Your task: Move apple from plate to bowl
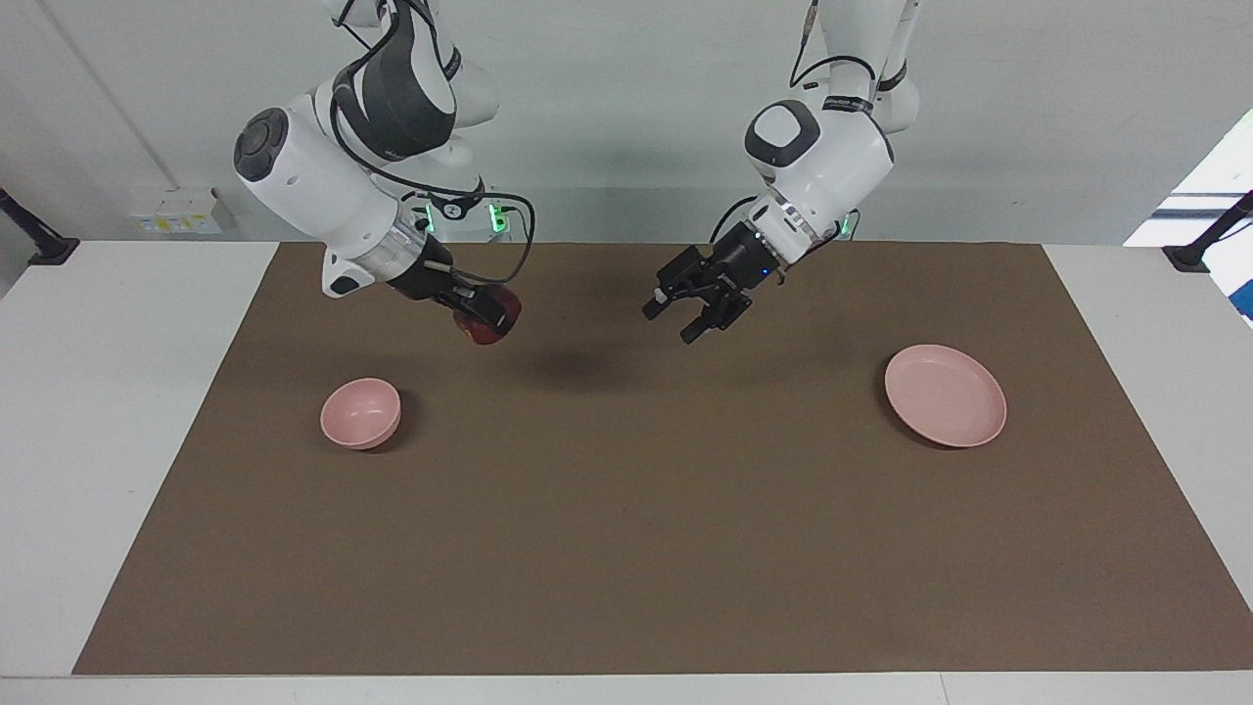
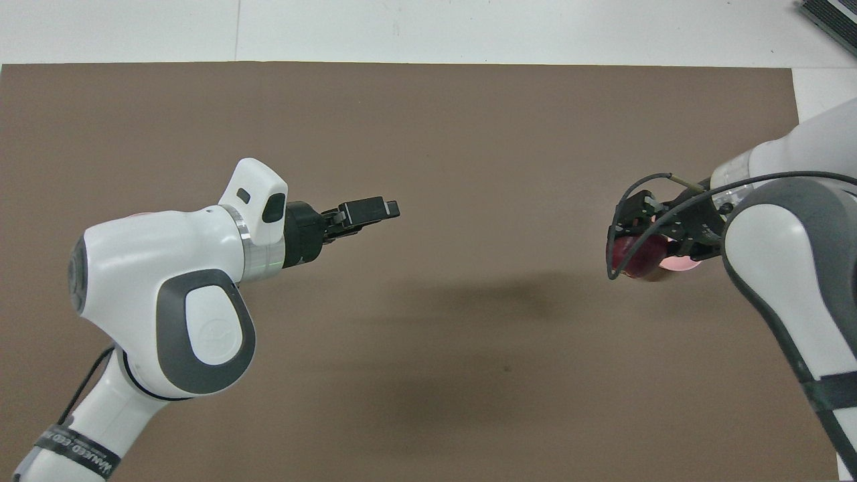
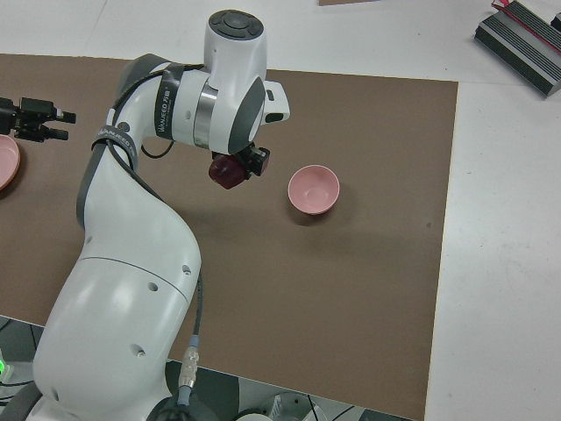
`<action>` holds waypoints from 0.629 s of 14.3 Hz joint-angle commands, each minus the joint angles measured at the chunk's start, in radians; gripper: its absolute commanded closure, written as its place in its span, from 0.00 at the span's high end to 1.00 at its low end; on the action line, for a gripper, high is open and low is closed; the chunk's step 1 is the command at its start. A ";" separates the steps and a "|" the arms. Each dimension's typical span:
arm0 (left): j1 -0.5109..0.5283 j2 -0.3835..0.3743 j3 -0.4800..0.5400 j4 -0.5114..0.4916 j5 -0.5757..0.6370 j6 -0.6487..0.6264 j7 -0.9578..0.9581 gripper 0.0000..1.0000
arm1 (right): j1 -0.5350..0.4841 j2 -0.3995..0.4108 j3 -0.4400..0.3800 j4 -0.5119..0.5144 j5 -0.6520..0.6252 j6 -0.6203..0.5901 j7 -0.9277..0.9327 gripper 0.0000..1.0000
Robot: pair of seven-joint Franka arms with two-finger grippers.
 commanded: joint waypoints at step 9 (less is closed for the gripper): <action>-0.022 -0.002 0.279 0.296 0.850 -0.588 -0.042 1.00 | -0.122 0.124 0.006 -0.056 -0.168 0.234 -0.339 0.00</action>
